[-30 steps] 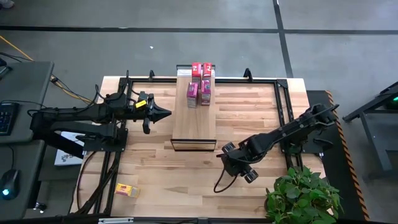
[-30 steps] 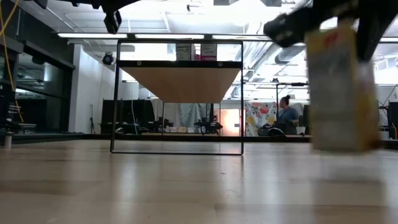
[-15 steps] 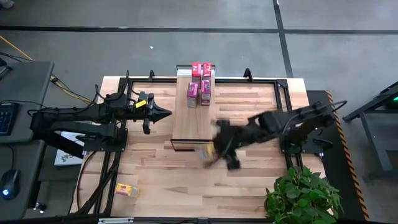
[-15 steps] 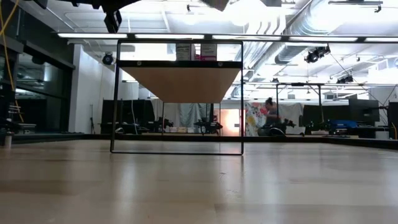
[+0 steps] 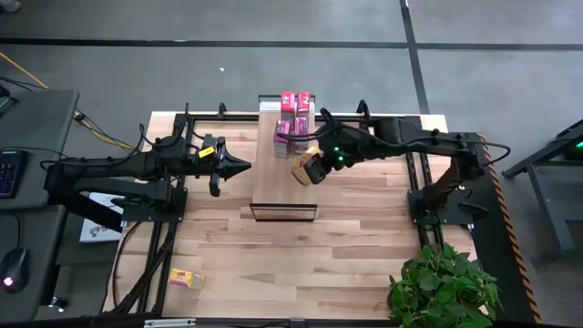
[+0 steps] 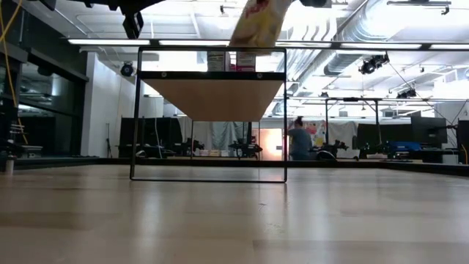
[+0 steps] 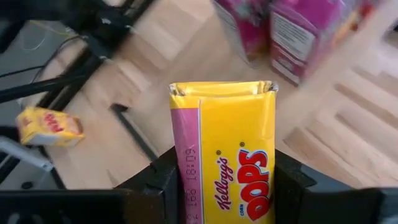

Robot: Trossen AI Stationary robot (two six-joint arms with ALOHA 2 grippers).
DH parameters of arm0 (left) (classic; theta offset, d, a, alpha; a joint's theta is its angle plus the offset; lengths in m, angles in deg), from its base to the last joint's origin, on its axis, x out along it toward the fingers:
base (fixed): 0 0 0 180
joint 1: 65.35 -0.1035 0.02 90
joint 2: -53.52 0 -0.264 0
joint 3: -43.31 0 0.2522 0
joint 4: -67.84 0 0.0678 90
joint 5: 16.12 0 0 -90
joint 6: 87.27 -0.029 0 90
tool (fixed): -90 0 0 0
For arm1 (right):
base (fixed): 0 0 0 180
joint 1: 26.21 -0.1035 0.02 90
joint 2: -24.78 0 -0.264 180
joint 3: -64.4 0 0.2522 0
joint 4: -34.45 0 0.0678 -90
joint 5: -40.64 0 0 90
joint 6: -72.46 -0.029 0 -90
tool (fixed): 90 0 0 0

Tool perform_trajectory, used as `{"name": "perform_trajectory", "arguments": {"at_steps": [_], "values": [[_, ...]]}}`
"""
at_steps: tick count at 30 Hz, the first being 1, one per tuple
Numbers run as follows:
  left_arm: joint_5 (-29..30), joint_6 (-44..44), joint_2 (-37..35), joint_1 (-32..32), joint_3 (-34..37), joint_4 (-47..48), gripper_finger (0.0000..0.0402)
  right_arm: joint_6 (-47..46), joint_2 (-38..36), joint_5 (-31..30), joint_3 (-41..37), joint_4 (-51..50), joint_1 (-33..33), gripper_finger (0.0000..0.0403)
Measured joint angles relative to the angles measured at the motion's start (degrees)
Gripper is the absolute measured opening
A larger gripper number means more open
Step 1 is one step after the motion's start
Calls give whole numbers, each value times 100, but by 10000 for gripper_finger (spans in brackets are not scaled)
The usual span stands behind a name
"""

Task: Stack cereal on shelf
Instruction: Put the right yellow cereal box on the shelf

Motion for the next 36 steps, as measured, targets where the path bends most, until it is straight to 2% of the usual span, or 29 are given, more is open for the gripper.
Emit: {"name": "perform_trajectory", "arguments": {"at_steps": [16, 21, 36], "values": [[59, -9, 0, 0, 0, 10, 0, -1186, 30, -109, -709, 236, 148, 154], [158, -9, 0, -1, 0, 10, 0, -1193, 30, -442, -709, 410, 146, 154], [161, -8, 0, 0, 0, 10, 0, -992, 30, -458, -709, 435, 146, 154]]}}
